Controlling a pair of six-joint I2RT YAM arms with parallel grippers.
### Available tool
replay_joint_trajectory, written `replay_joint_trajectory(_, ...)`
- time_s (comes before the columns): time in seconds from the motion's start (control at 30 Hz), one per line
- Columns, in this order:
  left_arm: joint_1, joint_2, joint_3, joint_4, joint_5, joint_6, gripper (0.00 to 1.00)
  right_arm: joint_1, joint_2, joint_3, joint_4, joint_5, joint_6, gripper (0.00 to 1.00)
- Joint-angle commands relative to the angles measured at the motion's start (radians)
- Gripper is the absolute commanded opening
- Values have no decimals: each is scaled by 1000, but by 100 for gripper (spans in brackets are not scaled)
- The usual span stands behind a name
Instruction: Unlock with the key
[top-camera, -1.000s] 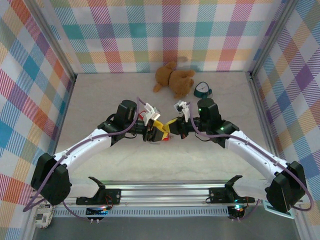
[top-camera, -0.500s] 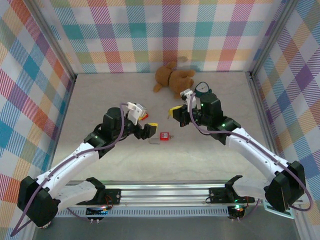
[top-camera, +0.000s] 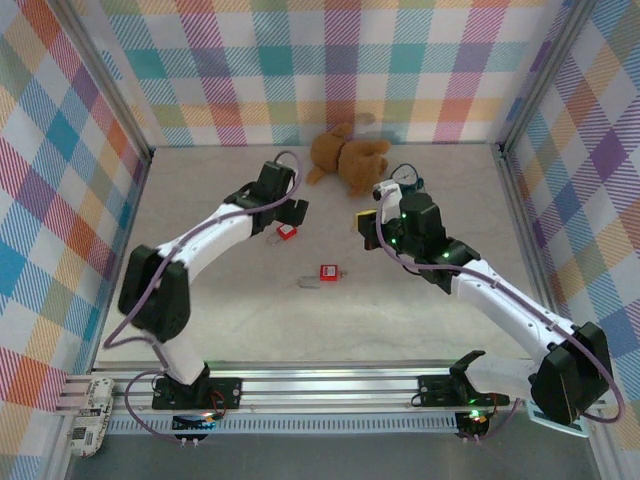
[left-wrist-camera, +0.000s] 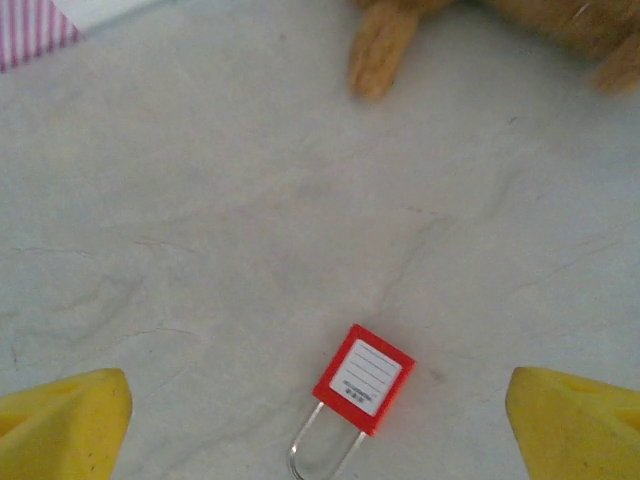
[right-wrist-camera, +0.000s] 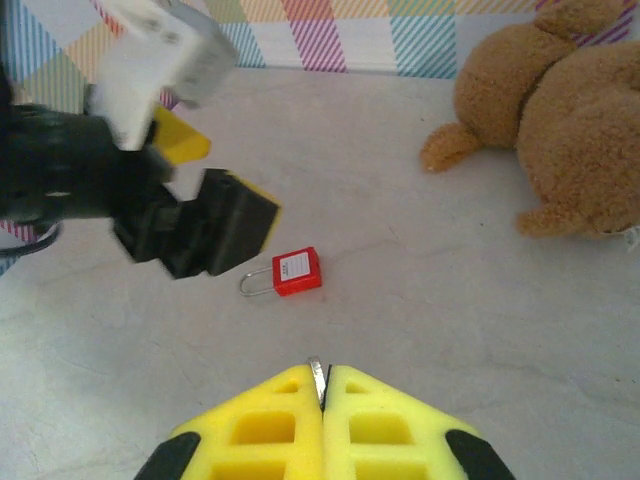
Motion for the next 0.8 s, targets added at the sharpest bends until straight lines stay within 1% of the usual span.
replay_joint_trajectory(0.0, 17, 125, 129, -272, 48, 76, 94, -5, -42, -16, -8, 26, 8, 0)
replay_joint_trajectory(0.07, 30, 194, 188, -319, 99, 94, 93, -5, -49, -24, -9, 24, 10, 0)
replay_joint_trajectory(0.2, 49, 284, 263, -381, 195, 116, 90, -5, -37, -23, -15, 16, 12, 0)
replay_joint_trajectory(0.33, 50, 339, 294, -400, 245, 126, 86, -5, -20, -19, -8, 10, 16, 0)
replay_joint_trajectory(0.4, 50, 365, 310, -409, 240, 129, 82, -5, -9, -16, -3, 0, 20, 0)
replay_joint_trajectory(0.53, 58, 397, 335, -407, 196, 125, 79, -5, 9, -11, 9, -15, 27, 0)
replay_joint_trajectory(0.77, 86, 430, 386, -433, 219, 125, 77, -4, 29, -12, 14, -15, 26, 0)
